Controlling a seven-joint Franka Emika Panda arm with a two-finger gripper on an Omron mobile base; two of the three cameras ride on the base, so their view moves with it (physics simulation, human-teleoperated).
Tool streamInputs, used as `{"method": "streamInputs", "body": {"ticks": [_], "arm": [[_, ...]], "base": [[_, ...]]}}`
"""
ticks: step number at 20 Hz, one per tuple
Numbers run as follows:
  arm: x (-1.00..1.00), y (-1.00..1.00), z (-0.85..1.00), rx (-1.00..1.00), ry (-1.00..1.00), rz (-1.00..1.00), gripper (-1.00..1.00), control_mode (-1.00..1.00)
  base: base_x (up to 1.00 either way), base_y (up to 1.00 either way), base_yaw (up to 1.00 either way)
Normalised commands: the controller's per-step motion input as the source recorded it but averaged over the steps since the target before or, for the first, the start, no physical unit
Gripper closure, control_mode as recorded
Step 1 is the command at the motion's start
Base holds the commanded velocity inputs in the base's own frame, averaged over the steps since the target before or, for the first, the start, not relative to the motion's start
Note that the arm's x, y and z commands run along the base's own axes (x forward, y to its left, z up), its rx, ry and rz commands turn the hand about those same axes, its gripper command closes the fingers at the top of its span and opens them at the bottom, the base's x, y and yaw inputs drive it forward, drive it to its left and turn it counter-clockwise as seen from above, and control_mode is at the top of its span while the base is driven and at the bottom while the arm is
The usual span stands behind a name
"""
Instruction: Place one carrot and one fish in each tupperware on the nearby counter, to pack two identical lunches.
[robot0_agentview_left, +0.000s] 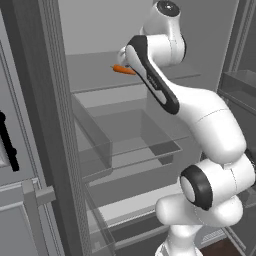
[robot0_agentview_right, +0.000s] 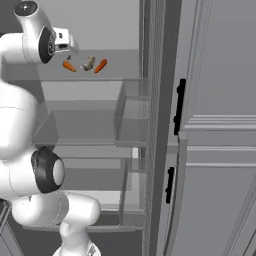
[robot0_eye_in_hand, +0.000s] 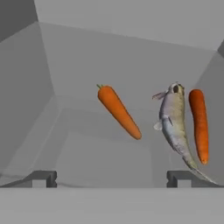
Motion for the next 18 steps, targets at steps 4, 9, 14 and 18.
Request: {"method": "streamInputs", "body": {"ticks": [4, 9, 14, 18], "arm": [[0.68, 0.03, -0.59, -0.01, 0.04, 0.04, -1.00, -1.00], [0.75, 0.07, -0.27, 0.00, 0.04, 0.00, -1.00, -1.00], [0.41, 0.20, -0.02, 0.00, 0.00, 0.00, -1.00, -1.00], [0.33, 0.07, -0.20, -0.02, 0.01, 0.00, -1.00, -1.00]], "base": [[0.00, 0.00, 0.00], [0.00, 0.00, 0.00], [0.00, 0.00, 0.00], [0.00, 0.00, 0.00]]}}
